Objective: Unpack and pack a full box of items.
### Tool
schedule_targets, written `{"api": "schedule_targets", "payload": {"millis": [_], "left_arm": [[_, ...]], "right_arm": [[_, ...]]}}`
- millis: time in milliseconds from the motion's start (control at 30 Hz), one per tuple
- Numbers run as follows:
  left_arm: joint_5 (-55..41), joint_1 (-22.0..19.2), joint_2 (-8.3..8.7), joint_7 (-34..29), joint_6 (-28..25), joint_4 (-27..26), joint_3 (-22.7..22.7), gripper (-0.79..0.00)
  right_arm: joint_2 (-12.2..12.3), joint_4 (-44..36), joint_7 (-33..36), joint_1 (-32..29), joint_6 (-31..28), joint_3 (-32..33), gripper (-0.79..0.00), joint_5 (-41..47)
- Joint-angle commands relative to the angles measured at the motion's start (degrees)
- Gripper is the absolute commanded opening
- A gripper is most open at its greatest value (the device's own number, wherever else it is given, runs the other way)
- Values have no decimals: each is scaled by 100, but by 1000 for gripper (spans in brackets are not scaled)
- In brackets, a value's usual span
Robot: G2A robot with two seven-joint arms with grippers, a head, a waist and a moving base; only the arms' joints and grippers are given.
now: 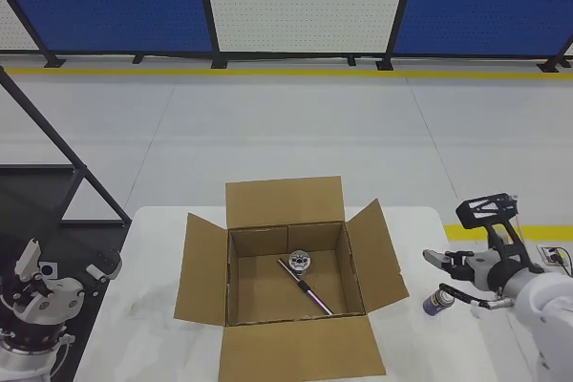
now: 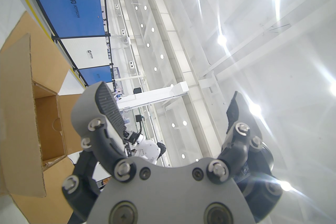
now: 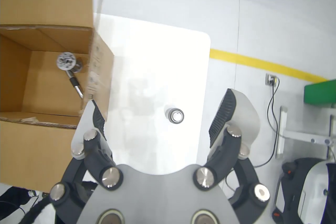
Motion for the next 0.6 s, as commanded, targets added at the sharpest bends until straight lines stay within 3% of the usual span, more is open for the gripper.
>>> {"api": "schedule_targets", "payload": {"millis": [0, 100, 567], "left_arm": [[0, 0, 0, 0, 0, 0, 0, 0], [0, 0, 0, 0, 0, 0, 0, 0], [0, 0, 0, 0, 0, 0, 0, 0]], "right_arm": [[-5, -217, -56, 89, -5, -241, 0, 129], [-12, -234, -37, 287, 123, -595, 0, 132], [-12, -234, -37, 287, 123, -595, 0, 132]]}}
